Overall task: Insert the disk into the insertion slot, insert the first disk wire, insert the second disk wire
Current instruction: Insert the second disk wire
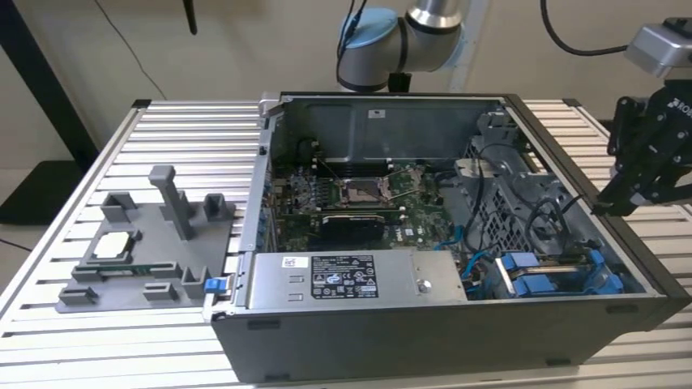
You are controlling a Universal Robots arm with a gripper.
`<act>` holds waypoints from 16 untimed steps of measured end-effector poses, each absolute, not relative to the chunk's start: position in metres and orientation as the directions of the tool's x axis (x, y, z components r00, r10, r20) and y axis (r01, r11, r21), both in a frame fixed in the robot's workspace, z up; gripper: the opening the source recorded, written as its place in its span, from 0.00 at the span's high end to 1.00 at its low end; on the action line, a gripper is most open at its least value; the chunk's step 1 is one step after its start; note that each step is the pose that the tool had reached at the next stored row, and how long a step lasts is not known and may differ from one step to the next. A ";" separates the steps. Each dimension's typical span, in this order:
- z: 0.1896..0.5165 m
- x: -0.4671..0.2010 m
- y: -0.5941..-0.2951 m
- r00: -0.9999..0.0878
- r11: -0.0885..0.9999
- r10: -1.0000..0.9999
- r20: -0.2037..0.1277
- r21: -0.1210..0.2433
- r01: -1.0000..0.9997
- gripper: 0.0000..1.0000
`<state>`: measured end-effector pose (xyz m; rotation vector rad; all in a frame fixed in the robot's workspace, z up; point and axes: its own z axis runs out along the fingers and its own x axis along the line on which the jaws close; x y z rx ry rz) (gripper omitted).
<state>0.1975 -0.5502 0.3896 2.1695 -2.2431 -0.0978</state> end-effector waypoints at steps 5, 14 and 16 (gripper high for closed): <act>0.384 0.204 -0.549 -0.034 0.031 -0.998 -0.056 0.059 -0.998 0.00; 0.379 0.204 -0.549 -0.035 0.029 -0.995 -0.089 0.063 -0.998 0.00; 0.379 0.204 -0.549 -0.035 0.029 -0.995 -0.089 0.063 -0.998 0.00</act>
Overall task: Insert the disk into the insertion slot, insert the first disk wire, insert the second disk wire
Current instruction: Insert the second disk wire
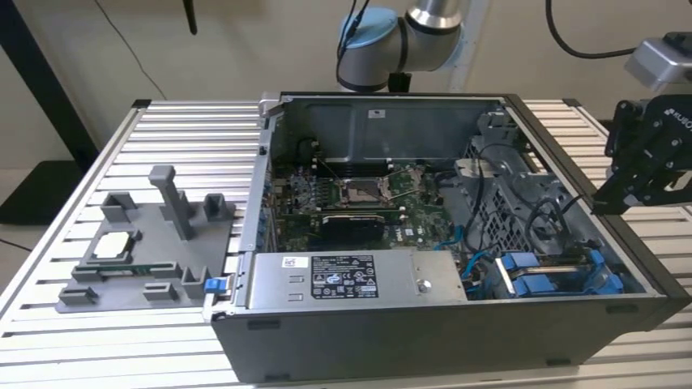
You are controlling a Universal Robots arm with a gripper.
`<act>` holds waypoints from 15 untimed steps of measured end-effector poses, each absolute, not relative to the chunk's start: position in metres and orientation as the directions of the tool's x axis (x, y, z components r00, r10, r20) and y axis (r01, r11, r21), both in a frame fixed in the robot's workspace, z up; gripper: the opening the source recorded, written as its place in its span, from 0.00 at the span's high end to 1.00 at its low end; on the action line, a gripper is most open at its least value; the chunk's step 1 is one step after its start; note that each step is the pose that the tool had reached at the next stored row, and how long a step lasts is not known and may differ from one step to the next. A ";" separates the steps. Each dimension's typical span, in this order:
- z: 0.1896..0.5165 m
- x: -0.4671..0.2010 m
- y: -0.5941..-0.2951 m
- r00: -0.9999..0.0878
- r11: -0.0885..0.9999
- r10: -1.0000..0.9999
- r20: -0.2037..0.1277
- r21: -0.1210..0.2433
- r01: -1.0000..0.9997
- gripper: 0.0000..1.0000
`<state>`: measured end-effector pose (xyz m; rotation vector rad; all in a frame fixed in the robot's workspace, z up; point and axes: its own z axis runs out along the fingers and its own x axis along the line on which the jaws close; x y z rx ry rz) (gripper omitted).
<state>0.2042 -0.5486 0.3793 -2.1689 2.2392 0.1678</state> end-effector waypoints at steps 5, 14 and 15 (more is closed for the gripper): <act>0.378 0.204 -0.549 -0.035 0.029 -0.995 -0.089 0.066 -0.997 0.00; 0.374 0.204 -0.549 -0.036 0.028 -0.992 -0.124 0.071 -0.997 0.00; 0.374 0.204 -0.549 -0.037 0.029 -0.991 -0.128 0.071 -0.997 0.00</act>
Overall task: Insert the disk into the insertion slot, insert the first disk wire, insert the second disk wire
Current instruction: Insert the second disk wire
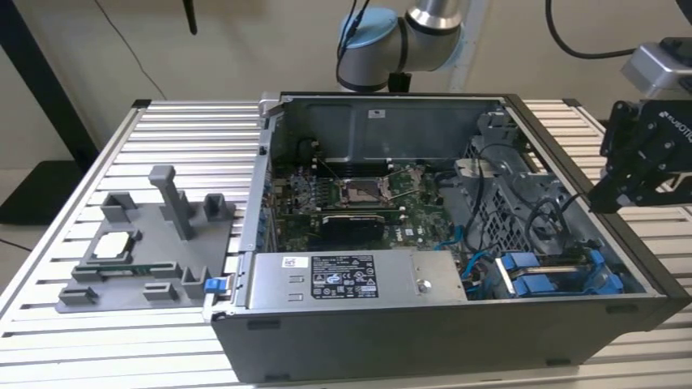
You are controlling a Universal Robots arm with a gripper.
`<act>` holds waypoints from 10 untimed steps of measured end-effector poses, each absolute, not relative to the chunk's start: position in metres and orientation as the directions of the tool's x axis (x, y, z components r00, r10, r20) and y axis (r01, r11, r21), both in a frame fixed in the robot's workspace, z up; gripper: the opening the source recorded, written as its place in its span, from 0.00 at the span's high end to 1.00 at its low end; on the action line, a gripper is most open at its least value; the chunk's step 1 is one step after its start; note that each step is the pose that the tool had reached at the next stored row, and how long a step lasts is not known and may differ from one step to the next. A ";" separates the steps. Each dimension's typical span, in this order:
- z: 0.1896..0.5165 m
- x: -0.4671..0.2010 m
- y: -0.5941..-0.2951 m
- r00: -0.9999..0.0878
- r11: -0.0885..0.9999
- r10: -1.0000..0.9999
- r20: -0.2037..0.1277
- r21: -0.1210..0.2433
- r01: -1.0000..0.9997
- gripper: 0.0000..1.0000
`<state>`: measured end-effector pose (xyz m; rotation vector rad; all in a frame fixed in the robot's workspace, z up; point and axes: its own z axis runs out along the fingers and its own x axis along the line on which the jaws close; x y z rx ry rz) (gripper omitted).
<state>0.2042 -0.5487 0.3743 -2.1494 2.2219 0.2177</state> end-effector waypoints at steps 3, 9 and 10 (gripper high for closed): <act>0.374 0.204 -0.549 -0.040 0.031 -0.989 -0.140 0.072 -0.997 0.00; 0.374 0.204 -0.549 -0.045 0.034 -0.987 -0.153 0.072 -0.997 1.00; 0.374 0.204 -0.549 -0.046 0.035 -0.987 -0.154 0.072 -0.997 1.00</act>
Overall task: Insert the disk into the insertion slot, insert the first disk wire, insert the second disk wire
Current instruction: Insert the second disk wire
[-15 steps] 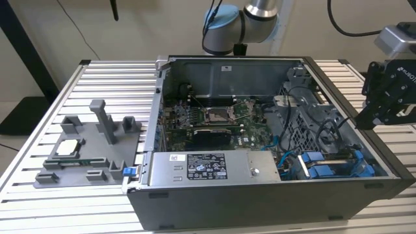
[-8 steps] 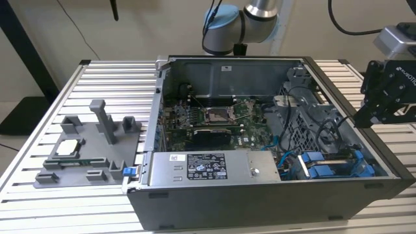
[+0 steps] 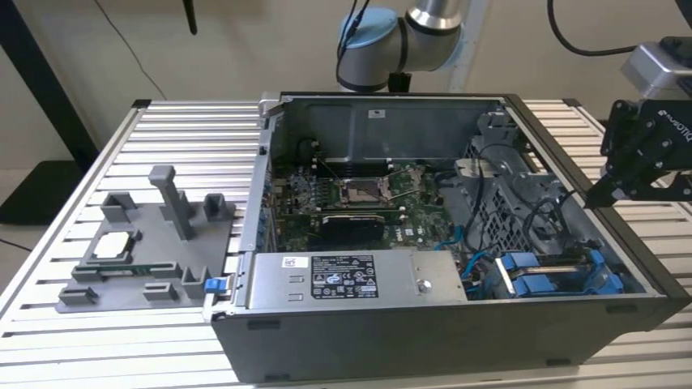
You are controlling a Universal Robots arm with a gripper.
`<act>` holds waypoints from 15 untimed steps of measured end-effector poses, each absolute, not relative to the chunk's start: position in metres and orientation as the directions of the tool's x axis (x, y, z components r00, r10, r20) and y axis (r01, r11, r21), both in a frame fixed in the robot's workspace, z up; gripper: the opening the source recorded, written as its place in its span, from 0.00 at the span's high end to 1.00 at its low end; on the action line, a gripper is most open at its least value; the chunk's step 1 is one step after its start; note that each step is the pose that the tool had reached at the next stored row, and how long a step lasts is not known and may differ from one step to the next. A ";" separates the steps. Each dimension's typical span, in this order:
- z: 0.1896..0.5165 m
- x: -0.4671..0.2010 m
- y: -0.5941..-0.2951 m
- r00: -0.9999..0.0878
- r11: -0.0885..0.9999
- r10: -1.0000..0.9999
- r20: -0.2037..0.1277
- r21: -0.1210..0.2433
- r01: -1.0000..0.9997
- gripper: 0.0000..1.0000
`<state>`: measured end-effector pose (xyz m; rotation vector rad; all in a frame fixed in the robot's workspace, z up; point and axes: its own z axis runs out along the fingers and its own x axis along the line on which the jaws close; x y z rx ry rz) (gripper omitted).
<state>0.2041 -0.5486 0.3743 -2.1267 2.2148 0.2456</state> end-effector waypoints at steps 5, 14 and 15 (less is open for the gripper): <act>0.374 0.204 -0.549 -0.049 0.038 -0.987 -0.156 0.074 -0.997 1.00; 0.380 0.201 -0.549 -0.065 0.053 -0.985 -0.160 0.079 -0.995 1.00; 0.380 0.200 -0.549 -0.068 0.056 -0.985 -0.161 0.079 -0.995 1.00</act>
